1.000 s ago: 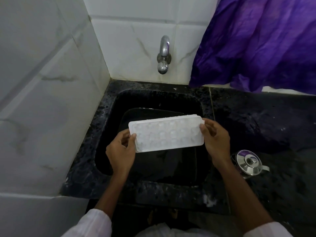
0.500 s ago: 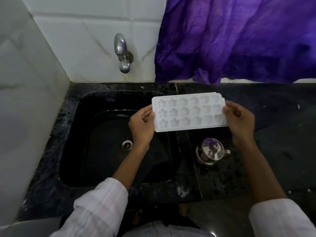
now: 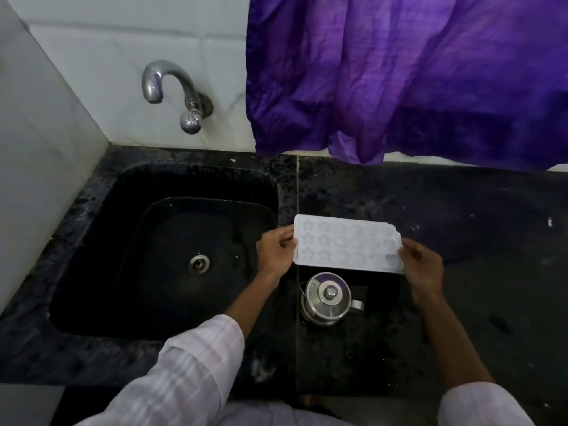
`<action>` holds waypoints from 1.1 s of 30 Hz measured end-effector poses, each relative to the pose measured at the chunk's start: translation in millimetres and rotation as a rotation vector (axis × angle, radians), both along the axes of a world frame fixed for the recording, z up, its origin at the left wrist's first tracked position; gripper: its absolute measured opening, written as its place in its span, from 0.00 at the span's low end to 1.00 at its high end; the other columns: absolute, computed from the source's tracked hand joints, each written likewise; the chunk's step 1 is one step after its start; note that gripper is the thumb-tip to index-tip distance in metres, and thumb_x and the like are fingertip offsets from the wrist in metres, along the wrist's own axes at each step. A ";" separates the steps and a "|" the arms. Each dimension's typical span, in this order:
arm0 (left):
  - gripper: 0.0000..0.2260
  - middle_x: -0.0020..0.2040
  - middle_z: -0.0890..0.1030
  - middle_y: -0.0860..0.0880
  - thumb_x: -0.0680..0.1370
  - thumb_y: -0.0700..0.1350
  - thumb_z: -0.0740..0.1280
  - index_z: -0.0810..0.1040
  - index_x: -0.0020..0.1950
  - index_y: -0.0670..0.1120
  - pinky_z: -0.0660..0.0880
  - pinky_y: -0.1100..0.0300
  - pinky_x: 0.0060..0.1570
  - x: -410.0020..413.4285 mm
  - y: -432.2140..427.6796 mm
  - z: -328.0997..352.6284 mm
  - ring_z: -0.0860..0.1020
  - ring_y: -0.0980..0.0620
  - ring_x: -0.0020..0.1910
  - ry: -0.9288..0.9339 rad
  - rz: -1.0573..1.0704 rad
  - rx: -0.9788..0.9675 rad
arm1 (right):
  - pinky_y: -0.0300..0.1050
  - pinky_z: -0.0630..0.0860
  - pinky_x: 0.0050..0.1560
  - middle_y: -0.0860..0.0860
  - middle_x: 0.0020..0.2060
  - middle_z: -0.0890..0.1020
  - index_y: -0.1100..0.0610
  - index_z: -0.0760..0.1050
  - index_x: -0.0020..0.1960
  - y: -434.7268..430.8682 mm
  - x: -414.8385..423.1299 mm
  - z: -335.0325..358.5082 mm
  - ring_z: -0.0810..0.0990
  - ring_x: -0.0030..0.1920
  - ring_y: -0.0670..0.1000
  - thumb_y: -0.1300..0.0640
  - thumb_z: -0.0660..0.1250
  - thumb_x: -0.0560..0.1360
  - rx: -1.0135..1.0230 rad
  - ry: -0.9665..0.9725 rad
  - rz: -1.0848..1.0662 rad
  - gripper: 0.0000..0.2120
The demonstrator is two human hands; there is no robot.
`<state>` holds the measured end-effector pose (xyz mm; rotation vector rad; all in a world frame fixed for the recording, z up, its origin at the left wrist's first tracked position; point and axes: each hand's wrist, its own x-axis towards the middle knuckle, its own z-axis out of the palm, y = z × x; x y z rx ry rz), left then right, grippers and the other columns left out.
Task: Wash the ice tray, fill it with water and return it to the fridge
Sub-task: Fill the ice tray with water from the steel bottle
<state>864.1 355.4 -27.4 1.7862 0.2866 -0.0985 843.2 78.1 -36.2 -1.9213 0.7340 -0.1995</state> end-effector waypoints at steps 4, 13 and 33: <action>0.16 0.59 0.84 0.46 0.78 0.31 0.67 0.81 0.64 0.41 0.76 0.73 0.54 -8.6 -11.3 -12.9 0.81 0.58 0.54 0.044 0.013 0.068 | 0.47 0.75 0.62 0.49 0.50 0.83 0.58 0.81 0.59 -8.0 2.5 -15.4 0.81 0.53 0.50 0.66 0.66 0.75 -0.026 0.021 0.051 0.14; 0.15 0.59 0.84 0.46 0.78 0.35 0.69 0.80 0.65 0.41 0.77 0.68 0.58 -15.0 -15.2 -25.4 0.82 0.56 0.57 0.030 0.030 0.118 | 0.41 0.72 0.59 0.58 0.57 0.81 0.61 0.76 0.64 -12.5 -3.7 -21.2 0.80 0.57 0.56 0.61 0.67 0.77 -0.251 -0.053 0.141 0.16; 0.14 0.59 0.84 0.49 0.78 0.35 0.70 0.81 0.62 0.44 0.77 0.67 0.56 -124.1 -9.2 -33.5 0.82 0.62 0.56 0.034 -0.032 -0.091 | 0.49 0.73 0.43 0.55 0.36 0.77 0.58 0.74 0.41 80.2 -114.2 -9.1 0.75 0.39 0.48 0.44 0.62 0.79 0.194 -0.160 0.427 0.18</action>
